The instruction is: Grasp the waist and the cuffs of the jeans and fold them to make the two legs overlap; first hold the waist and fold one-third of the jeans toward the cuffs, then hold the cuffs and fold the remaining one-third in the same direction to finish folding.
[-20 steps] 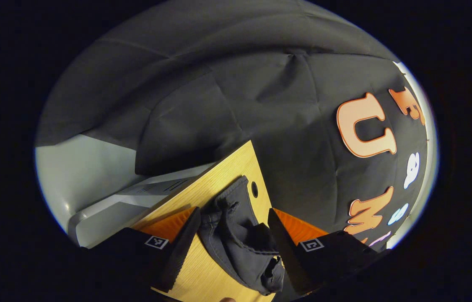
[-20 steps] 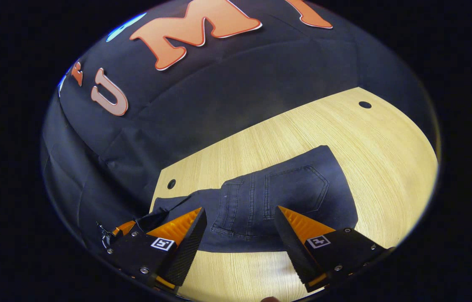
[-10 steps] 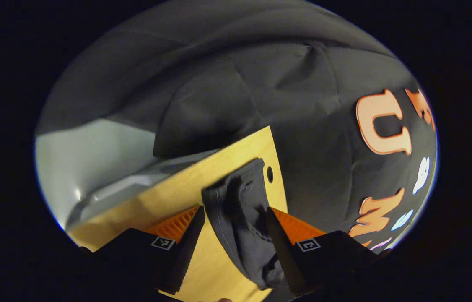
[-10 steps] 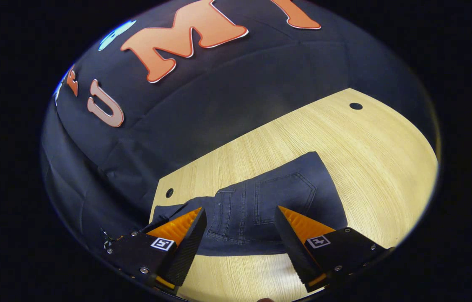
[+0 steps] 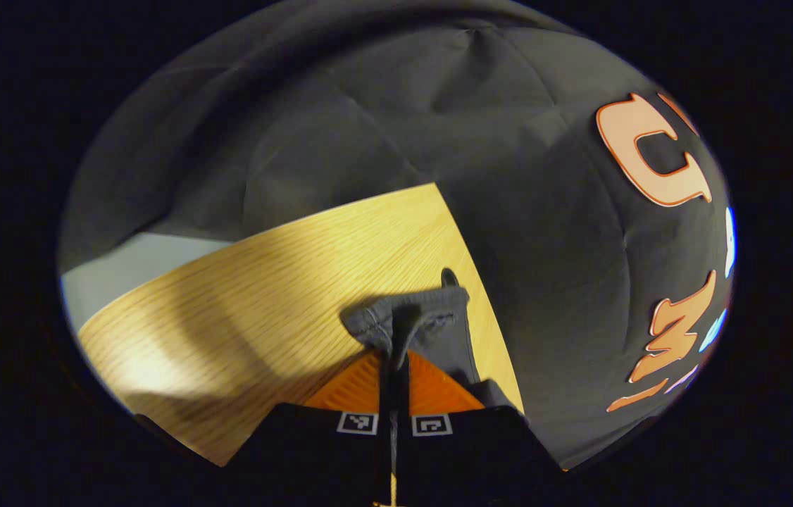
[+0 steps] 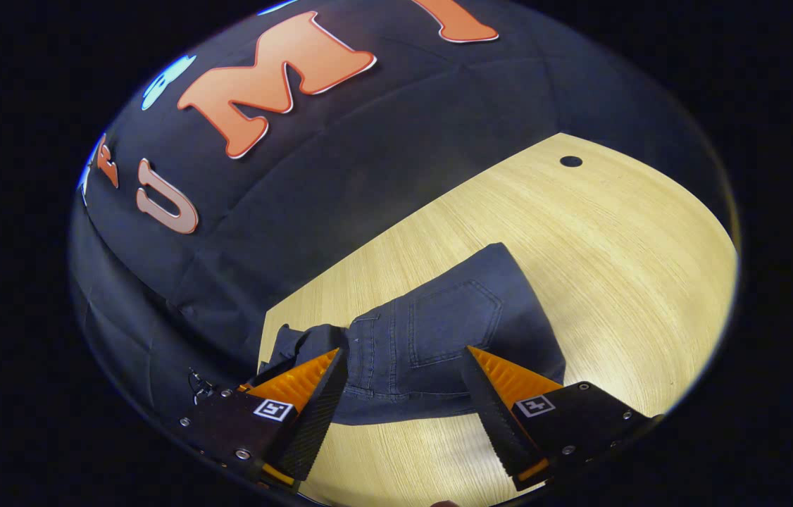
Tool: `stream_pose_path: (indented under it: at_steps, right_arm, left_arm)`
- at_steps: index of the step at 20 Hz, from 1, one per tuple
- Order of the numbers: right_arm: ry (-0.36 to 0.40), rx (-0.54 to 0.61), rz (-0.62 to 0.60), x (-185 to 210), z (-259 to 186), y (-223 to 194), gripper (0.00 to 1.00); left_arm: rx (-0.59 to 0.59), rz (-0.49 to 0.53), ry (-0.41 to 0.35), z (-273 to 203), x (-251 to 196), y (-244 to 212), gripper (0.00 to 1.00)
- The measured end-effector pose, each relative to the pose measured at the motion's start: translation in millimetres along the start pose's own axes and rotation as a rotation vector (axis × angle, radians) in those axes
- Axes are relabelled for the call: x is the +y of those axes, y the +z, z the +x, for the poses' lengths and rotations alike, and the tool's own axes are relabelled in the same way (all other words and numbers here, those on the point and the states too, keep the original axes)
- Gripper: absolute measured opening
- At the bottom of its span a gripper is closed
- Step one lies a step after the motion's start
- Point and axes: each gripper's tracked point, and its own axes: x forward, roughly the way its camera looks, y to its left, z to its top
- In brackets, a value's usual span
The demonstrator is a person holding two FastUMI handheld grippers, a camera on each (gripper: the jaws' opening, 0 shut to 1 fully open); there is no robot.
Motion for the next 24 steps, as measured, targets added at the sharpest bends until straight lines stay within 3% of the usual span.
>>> stream_pose_path:
  at_steps: [1,4,6,15,24]
  right_arm:
    - [-0.002,-0.007,-0.006,-3,-4,2,0.99]
    - [0.003,-0.021,-0.039,-7,-11,7,0.99]
    - [0.020,-0.016,-0.053,-5,-12,5,0.99]
    - [0.063,-0.067,-0.115,-13,-28,30,0.99]
    - [0.076,-0.120,-0.185,-69,-61,84,0.98]
  left_arm:
    - [0.016,0.046,0.001,-2,-8,-3,0.01]
    - [-0.045,0.035,-0.095,-33,-47,10,0.01]
    - [-0.074,0.083,-0.129,-63,-66,13,0.01]
    - [-0.168,0.212,-0.275,-166,-213,-5,0.02]
    - [-0.183,0.421,-0.306,-201,-350,-113,0.01]
